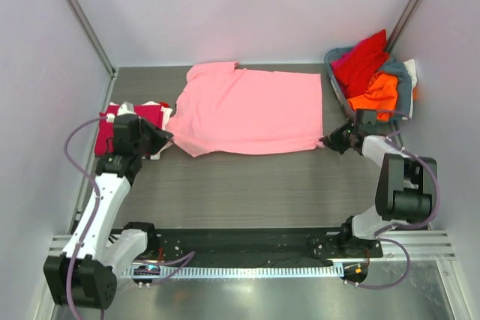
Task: Fold and stack the t-shirts
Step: Flatten the tshirt out, then fold the tshirt
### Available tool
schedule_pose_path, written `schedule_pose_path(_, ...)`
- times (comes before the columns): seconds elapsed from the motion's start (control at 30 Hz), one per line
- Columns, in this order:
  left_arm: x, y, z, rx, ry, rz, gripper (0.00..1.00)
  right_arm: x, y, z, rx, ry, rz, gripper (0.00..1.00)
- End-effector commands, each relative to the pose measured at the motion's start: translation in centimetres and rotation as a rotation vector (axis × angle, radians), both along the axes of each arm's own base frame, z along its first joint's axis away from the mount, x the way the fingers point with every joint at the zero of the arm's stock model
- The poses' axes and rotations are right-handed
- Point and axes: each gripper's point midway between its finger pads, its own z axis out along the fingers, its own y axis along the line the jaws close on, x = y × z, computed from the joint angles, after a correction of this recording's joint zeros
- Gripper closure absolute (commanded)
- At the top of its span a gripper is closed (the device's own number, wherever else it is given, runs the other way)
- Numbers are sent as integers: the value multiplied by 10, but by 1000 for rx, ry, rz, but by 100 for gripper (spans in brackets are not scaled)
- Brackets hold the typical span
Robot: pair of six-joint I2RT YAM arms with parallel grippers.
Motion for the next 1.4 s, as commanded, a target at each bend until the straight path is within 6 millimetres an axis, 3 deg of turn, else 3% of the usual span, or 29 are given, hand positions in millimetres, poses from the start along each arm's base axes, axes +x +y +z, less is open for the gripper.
schedule_pose_path(0.0, -31, 11, -9, 24, 41, 42, 100, -21, -11, 8, -81, -42, -18, 99)
schedule_pose_path(0.23, -75, 0, -39, -54, 84, 10, 100, -71, -23, 12, -183, -11, -61, 99)
schedule_pose_path(0.37, -90, 1, -50, -62, 104, 16, 100, -90, -28, 25, -240, -42, -74, 99)
schedule_pose_path(0.47, -97, 0, -54, -63, 126, 12, 100, -107, -37, 23, -297, -3, -94, 99)
schedule_pose_path(0.67, -101, -1, -61, -58, 156, 4, 100, -112, -37, 22, -296, 1, -97, 99)
schedule_pose_path(0.97, -78, -2, -69, 35, 233, -25, 100, -97, -28, 17, -258, 14, -29, 99)
schedule_pose_path(1.0, -70, -2, -59, 46, 216, -26, 100, -95, -27, 18, -254, 12, -24, 99)
schedule_pose_path(1.07, -61, 0, -59, 75, 239, -26, 100, -90, -26, 22, -247, 5, -16, 99)
schedule_pose_path(1.37, -18, 13, -25, 162, 187, 26, 100, -69, -27, 34, -235, -4, -17, 99)
